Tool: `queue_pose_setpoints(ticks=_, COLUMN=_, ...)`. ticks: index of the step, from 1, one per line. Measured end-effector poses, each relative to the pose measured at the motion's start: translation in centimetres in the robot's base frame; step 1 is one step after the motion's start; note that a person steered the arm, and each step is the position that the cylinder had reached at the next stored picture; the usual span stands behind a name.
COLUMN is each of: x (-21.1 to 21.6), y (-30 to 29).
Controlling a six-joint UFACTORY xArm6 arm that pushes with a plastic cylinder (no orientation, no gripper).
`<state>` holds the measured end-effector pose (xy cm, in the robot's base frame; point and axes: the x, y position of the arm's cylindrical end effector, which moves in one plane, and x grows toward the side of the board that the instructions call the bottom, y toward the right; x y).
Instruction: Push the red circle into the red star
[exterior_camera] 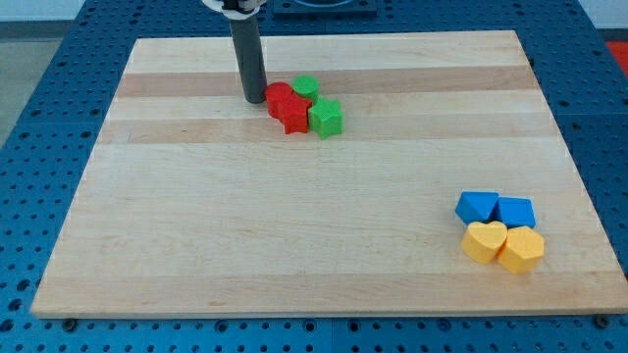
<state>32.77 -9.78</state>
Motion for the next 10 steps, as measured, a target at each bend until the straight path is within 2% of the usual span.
queue_pose_setpoints(ticks=2, x=3.0, y=0.0)
queue_pose_setpoints(ticks=4, x=3.1, y=0.0)
queue_pose_setpoints(ticks=10, x=-2.8, y=1.0)
